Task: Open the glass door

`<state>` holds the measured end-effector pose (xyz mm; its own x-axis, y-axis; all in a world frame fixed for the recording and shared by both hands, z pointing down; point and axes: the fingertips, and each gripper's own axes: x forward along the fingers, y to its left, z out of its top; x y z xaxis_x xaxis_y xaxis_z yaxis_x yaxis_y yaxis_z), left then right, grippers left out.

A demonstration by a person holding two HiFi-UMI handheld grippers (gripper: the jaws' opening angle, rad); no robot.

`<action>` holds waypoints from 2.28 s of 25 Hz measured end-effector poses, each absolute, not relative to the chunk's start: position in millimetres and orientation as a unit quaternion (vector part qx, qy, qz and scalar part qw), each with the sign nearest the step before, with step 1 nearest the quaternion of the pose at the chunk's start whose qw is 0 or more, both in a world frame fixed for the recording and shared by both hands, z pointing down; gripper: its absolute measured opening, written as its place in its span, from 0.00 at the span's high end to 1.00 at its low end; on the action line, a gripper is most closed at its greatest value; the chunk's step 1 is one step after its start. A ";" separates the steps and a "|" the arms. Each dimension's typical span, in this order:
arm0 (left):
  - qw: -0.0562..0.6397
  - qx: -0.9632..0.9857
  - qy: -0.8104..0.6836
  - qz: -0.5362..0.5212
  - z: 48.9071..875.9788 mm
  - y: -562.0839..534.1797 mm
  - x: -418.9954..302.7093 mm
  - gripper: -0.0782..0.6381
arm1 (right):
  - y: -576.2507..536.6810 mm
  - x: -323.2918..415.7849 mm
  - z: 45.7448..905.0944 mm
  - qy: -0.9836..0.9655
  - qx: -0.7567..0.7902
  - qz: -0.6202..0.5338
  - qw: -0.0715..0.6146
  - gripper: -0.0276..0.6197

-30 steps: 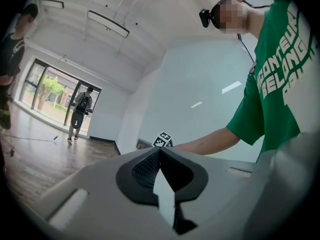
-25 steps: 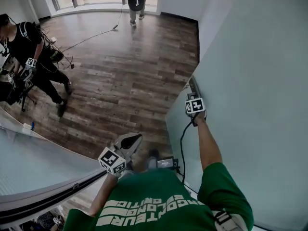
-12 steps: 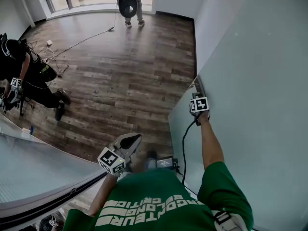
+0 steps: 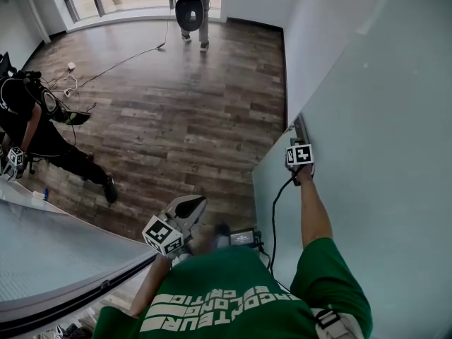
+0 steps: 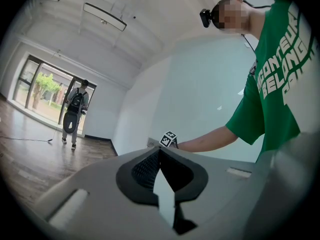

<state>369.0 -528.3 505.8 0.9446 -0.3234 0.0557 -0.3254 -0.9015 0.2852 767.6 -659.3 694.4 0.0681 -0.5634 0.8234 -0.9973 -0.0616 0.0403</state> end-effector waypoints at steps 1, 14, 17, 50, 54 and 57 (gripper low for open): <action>0.147 0.975 -0.166 0.003 505.9 -529.9 372.0 0.87 | -659.6 772.5 694.8 -0.598 0.653 0.328 0.330 0.97; 0.148 0.976 -0.159 -0.004 503.6 -539.9 402.3 0.87 | -652.6 825.1 694.7 -0.575 0.671 0.338 0.323 0.97; 0.146 0.977 -0.156 -0.005 504.9 -544.3 409.1 0.87 | -654.3 835.7 695.1 -0.570 0.677 0.338 0.319 0.97; 0.141 0.976 -0.166 0.009 508.2 -561.6 406.3 0.87 | -628.8 875.0 666.7 -0.514 0.718 0.366 0.293 0.79; 0.142 0.973 -0.184 0.007 505.1 -564.2 396.2 0.87 | -617.8 874.7 613.6 -0.485 0.762 0.273 0.331 0.79; 0.140 0.972 -0.191 0.005 508.5 -564.3 384.9 0.87 | -622.6 843.6 579.2 -0.517 0.766 0.181 0.337 0.80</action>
